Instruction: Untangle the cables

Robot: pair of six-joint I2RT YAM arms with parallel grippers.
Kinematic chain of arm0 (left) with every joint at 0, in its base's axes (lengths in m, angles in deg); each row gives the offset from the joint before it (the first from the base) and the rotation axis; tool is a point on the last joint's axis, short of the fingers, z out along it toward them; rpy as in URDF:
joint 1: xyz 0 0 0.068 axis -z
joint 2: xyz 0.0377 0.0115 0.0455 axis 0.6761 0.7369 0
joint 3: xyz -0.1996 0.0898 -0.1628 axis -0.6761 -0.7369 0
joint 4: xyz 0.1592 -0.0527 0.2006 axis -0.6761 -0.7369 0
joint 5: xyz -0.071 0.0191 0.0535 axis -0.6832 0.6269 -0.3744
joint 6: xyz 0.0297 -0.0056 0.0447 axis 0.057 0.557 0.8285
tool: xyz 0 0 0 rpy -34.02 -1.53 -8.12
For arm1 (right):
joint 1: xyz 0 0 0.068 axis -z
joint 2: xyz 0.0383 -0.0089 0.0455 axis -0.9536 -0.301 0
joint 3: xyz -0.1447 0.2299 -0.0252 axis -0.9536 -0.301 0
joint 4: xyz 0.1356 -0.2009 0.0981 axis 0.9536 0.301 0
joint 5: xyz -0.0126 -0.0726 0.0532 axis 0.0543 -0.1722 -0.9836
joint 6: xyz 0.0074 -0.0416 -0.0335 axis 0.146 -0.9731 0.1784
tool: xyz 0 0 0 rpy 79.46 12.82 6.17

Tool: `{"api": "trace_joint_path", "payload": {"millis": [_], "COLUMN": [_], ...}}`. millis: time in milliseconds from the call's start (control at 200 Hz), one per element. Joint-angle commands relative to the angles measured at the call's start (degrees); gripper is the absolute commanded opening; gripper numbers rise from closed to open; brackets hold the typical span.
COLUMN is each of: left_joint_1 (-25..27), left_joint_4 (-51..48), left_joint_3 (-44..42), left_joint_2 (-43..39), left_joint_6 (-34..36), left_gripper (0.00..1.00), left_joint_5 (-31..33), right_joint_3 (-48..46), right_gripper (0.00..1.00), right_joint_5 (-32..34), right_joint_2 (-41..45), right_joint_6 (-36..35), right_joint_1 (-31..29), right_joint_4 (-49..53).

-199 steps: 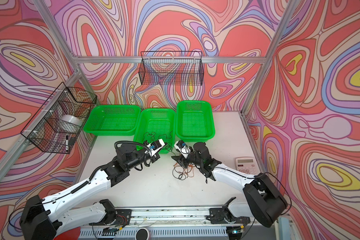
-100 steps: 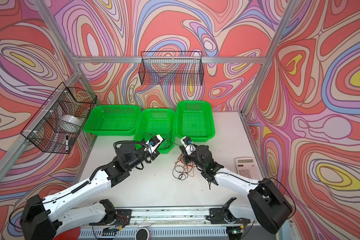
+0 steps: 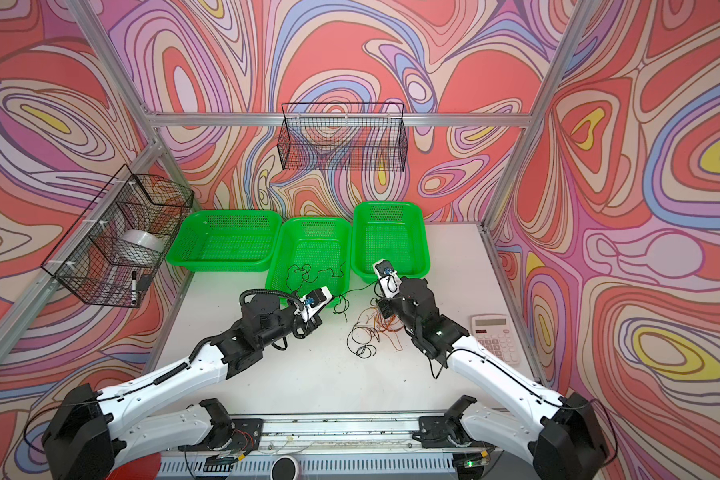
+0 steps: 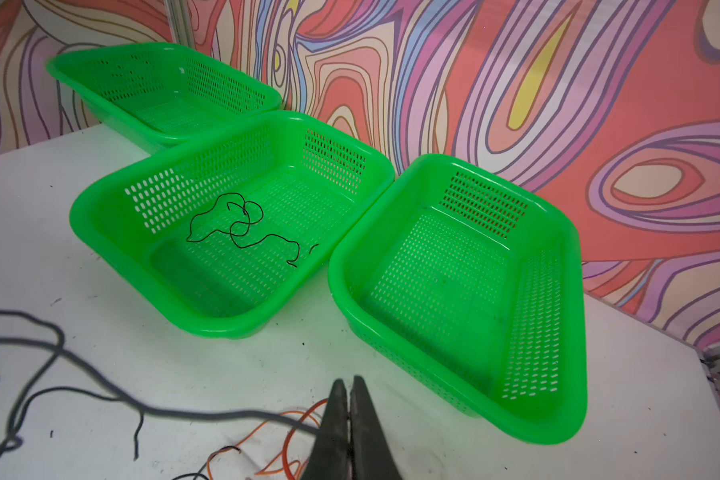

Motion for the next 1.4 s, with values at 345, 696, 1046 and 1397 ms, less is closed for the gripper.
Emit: {"api": "trace_joint_path", "payload": {"millis": [345, 696, 1046, 1397], "left_joint_1": [0.0, 1.0, 1.0, 1.4], "left_joint_4": [11.3, 14.9, 28.8, 35.1], "left_joint_3": [-3.6, -5.0, -9.4, -10.1], "left_joint_2": [8.0, 10.1, 16.1, 22.2], "left_joint_6": [-4.5, -8.3, -18.2, -15.2], "left_gripper": [0.41, 0.51, 0.53, 0.54], "left_joint_5": [-6.6, -4.6, -0.8, 0.3], "right_joint_3": [6.8, 8.7, 11.8, 14.0], "right_gripper": [0.00, 0.00, 0.00, 0.00], "right_joint_5": [-5.6, -6.3, -9.3, -12.7], "right_joint_2": [-4.0, -4.8, -3.7, -4.1], "right_joint_6": [-7.1, -7.2, -7.1, -8.1], "right_joint_1": [0.3, 0.3, 0.3, 0.2], "right_joint_4": [10.5, 10.6, 10.6, 9.6]}}
